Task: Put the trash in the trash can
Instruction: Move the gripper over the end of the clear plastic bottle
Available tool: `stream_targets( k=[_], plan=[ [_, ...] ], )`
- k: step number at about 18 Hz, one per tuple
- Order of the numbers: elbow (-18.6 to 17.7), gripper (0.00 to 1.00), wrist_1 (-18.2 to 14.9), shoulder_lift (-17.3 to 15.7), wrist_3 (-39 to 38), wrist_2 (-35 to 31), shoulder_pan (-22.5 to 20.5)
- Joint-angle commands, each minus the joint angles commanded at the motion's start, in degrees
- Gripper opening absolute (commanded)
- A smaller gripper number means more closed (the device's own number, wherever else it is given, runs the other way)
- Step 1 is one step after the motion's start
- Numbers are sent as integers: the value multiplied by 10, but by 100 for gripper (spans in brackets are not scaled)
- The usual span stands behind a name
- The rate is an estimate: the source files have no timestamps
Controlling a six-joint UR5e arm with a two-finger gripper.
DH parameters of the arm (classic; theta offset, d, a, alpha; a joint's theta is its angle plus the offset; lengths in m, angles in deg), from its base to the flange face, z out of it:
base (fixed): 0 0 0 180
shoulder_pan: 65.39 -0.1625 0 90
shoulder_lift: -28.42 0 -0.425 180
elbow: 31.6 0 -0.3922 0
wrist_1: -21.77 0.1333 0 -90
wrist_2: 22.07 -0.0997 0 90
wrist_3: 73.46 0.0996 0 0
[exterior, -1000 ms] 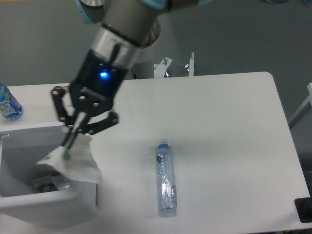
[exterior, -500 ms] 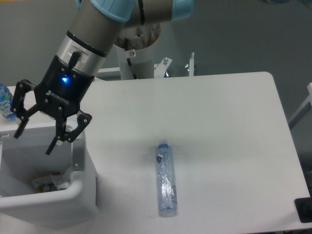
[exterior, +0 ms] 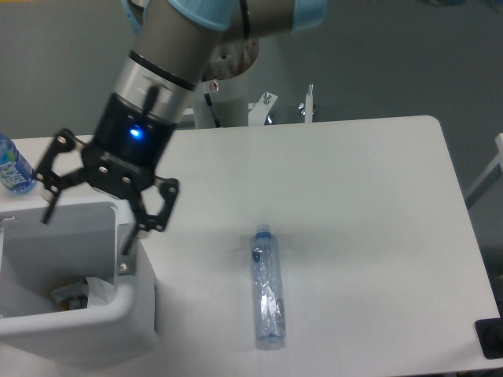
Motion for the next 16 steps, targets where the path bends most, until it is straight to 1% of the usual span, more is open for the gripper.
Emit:
stream_targets(
  k=[1, 4, 8, 10, 12, 14, 16],
  plan=[
    [0, 100, 0, 6, 2, -18, -2],
    [7, 100, 1, 47, 21, -59, -26],
    [13, 100, 0, 96, 102, -105, -42],
    [2, 100, -3, 114, 153, -119, -53],
    [-8, 100, -4, 142, 203, -126, -62],
    [-17, 100, -4, 154, 224, -164, -69],
    [-24, 100, -3, 167, 241, -173, -73]
  ],
)
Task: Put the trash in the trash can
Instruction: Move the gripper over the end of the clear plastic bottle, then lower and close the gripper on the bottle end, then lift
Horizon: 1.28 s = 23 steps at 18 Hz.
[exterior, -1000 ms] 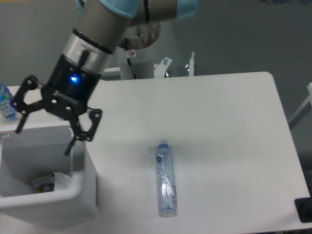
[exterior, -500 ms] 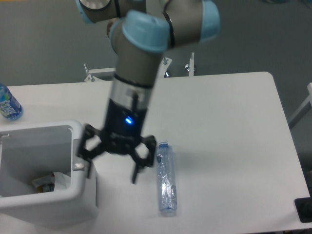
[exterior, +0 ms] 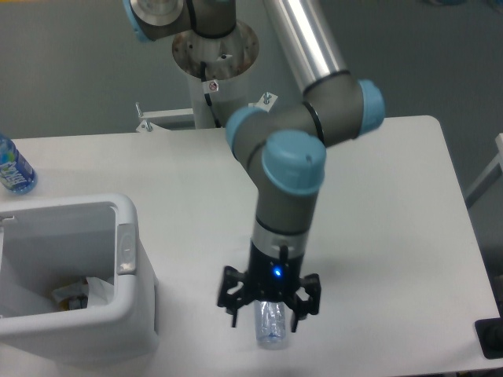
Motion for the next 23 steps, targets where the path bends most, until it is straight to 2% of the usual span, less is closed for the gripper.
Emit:
stream_targets(
  k=[3, 6, 11, 15, 23],
  plan=[
    [0, 98, 0, 22, 2, -23, 0],
    [-8, 96, 4, 42, 2, -74, 5],
    [-15, 96, 3, 41, -1, -72, 19],
    [-17, 96, 2, 37, -1, -36, 19],
    [-17, 99, 5, 62, -2, -42, 20]
  ],
)
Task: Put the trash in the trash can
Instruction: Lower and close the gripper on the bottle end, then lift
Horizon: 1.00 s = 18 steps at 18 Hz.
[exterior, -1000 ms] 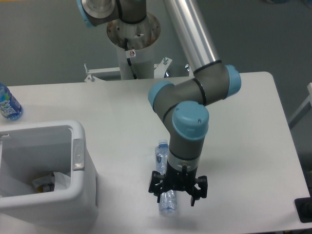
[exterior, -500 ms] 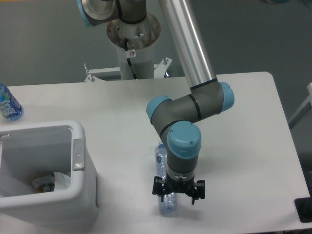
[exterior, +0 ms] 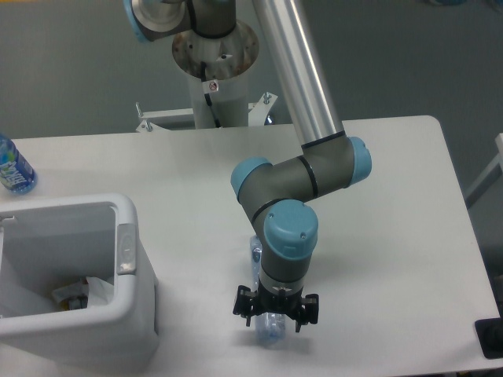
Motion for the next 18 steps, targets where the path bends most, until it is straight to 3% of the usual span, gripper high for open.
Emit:
stream_targets(
  k=[7, 11, 14, 18],
  plan=[
    [-4, 95, 0, 10, -4, -37, 7],
    [-6, 81, -1, 10, -4, -47, 13],
    [-16, 64, 0, 2, -4, -47, 13],
    [-18, 59, 0, -3, -1, -47, 13]
  ],
)
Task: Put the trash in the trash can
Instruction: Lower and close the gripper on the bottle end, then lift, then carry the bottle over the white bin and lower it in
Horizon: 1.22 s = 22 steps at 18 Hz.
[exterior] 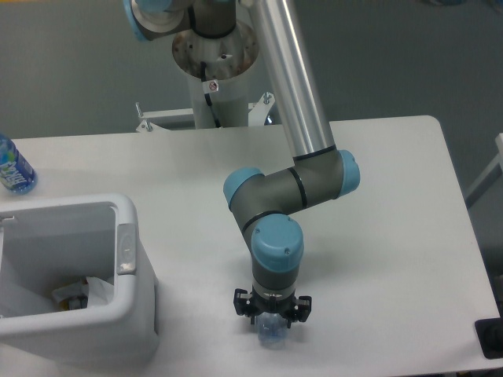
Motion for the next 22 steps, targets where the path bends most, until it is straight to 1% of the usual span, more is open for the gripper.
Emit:
stream_targets(
  k=[6, 8, 9, 10, 11, 12, 13, 14, 16, 17, 19, 20, 22],
  plan=[
    [3, 58, -1, -13, 3, 10, -2],
    [9, 58, 1, -23, 4, 12, -4],
    [17, 58, 3, -30, -2, 16, -6],
    [31, 58, 4, -42, -5, 25, -7],
    [51, 58, 5, -54, -25, 50, -13],
    [71, 58, 5, -63, -63, 92, -24],
    [89, 58, 5, -74, -86, 140, -32],
    [108, 58, 5, -80, -95, 174, -36],
    [137, 58, 6, -97, -102, 192, -40],
    [155, 58, 6, -102, -122, 193, -40],
    [200, 58, 7, -106, -206, 202, -37],
    [214, 58, 10, -111, -234, 207, -35],
    [219, 58, 14, -129, -243, 215, -28]
  ],
)
